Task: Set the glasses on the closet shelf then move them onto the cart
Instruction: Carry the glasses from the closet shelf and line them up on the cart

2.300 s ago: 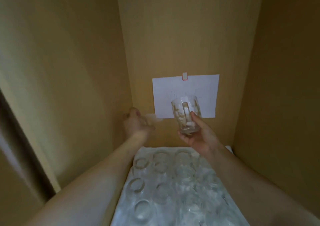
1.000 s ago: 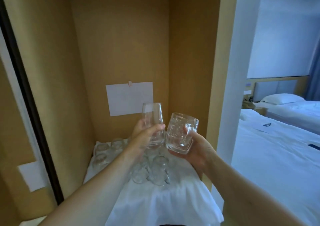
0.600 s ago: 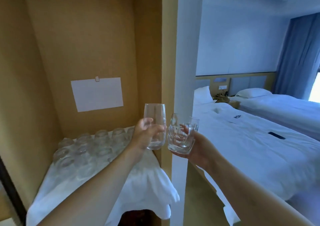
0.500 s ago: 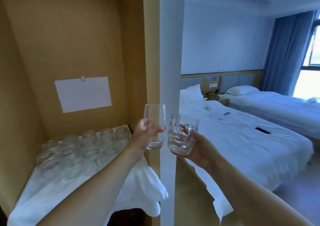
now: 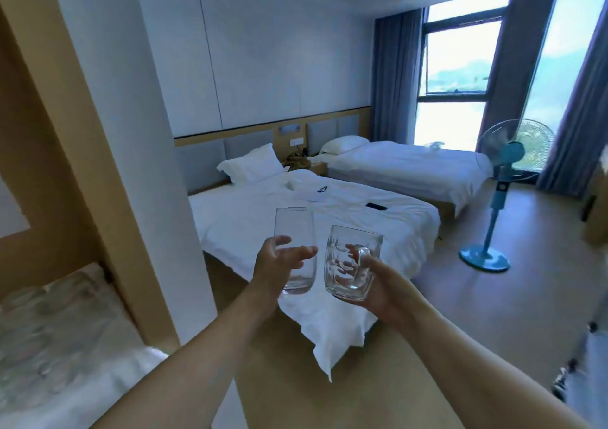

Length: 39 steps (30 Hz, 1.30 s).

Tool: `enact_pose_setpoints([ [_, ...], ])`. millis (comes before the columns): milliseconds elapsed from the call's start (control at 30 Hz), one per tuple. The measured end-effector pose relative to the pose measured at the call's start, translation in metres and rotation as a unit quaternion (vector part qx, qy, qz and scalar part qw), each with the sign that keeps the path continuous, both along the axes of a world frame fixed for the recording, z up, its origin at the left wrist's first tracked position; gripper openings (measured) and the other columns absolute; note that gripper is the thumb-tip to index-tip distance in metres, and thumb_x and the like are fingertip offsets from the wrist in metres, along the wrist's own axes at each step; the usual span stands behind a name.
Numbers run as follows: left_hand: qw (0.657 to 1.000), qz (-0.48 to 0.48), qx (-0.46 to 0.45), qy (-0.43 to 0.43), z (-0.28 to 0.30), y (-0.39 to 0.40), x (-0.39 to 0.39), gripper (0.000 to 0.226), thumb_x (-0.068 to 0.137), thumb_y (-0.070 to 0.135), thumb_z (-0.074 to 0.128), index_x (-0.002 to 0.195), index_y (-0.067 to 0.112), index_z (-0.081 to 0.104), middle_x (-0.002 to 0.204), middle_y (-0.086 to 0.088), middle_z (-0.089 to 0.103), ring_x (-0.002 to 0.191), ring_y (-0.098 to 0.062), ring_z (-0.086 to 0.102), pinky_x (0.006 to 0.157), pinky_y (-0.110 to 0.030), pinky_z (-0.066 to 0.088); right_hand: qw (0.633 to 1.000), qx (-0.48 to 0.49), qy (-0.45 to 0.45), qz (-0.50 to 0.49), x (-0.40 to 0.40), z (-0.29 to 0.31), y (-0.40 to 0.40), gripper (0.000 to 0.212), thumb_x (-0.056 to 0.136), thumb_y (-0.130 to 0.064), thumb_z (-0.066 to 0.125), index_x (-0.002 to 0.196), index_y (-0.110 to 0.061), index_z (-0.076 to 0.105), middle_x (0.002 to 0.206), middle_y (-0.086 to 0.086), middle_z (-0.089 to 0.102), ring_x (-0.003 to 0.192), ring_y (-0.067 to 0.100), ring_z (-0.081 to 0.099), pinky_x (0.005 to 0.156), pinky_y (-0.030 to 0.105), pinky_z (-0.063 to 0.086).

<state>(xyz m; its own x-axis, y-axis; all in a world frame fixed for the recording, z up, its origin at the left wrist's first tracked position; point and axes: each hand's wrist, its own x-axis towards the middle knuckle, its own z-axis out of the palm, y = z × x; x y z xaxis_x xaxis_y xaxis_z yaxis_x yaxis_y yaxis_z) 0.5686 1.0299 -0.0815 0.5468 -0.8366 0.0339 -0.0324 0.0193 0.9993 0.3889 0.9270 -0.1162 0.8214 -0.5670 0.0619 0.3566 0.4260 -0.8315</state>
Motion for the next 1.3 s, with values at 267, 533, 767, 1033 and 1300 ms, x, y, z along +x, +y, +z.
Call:
enact_pose_setpoints([
  [267, 0.988, -0.151, 0.023, -0.020, -0.016, -0.115, -0.065, 0.084, 0.057, 0.049, 0.083, 0.130, 0.026, 0.050, 0.114, 0.002, 0.067, 0.098, -0.015, 0.069, 0.069, -0.027, 0.047, 0.988, 0.024, -0.009, -0.154, -0.088, -0.028, -0.064, 0.085, 0.050, -0.031, 0.101, 0.124, -0.004, 0.069, 0.123, 0.022, 0.062, 0.106, 0.035, 0.064, 0.101, 0.055, 0.048],
  [533, 0.954, -0.296, 0.037, 0.003, -0.034, -0.247, -0.130, 0.072, 0.070, 0.033, 0.091, 0.129, 0.022, 0.051, 0.110, 0.000, 0.067, 0.093, -0.017, 0.071, 0.066, -0.025, 0.057, 0.946, 0.034, 0.024, -0.322, -0.160, -0.040, -0.123, 0.090, 0.051, -0.032, 0.100, 0.129, -0.004, 0.066, 0.131, 0.023, 0.060, 0.111, 0.036, 0.063, 0.105, 0.056, 0.045],
  [767, 0.913, -0.403, 0.060, 0.014, -0.052, -0.340, -0.185, 0.078, 0.053, 0.037, 0.091, 0.120, 0.021, 0.056, 0.106, -0.006, 0.074, 0.097, -0.026, 0.073, 0.080, -0.040, 0.062, 0.894, 0.063, -0.004, -0.444, -0.205, -0.041, -0.159, 0.099, 0.039, -0.030, 0.104, 0.127, -0.005, 0.066, 0.125, 0.020, 0.064, 0.113, 0.037, 0.061, 0.101, 0.052, 0.050],
  [1033, 0.870, -0.485, 0.088, 0.020, -0.074, -0.397, -0.225, 0.064, 0.072, 0.028, 0.090, 0.124, 0.021, 0.054, 0.108, -0.004, 0.072, 0.100, -0.022, 0.072, 0.081, -0.040, 0.061, 0.846, 0.064, 0.027, -0.529, -0.233, -0.057, -0.179, 0.085, 0.055, -0.030, 0.099, 0.129, -0.008, 0.064, 0.125, 0.021, 0.061, 0.117, 0.041, 0.059, 0.110, 0.064, 0.038],
  [1300, 0.851, -0.511, 0.117, 0.034, -0.098, -0.439, -0.262, 0.057, 0.072, 0.026, 0.089, 0.118, 0.023, 0.056, 0.104, -0.003, 0.074, 0.092, -0.019, 0.074, 0.070, -0.038, 0.060, 0.832, 0.098, 0.022, -0.545, -0.260, -0.085, -0.205, 0.090, 0.066, -0.028, 0.094, 0.141, 0.000, 0.053, 0.144, 0.030, 0.051, 0.132, 0.049, 0.050, 0.111, 0.067, 0.037],
])
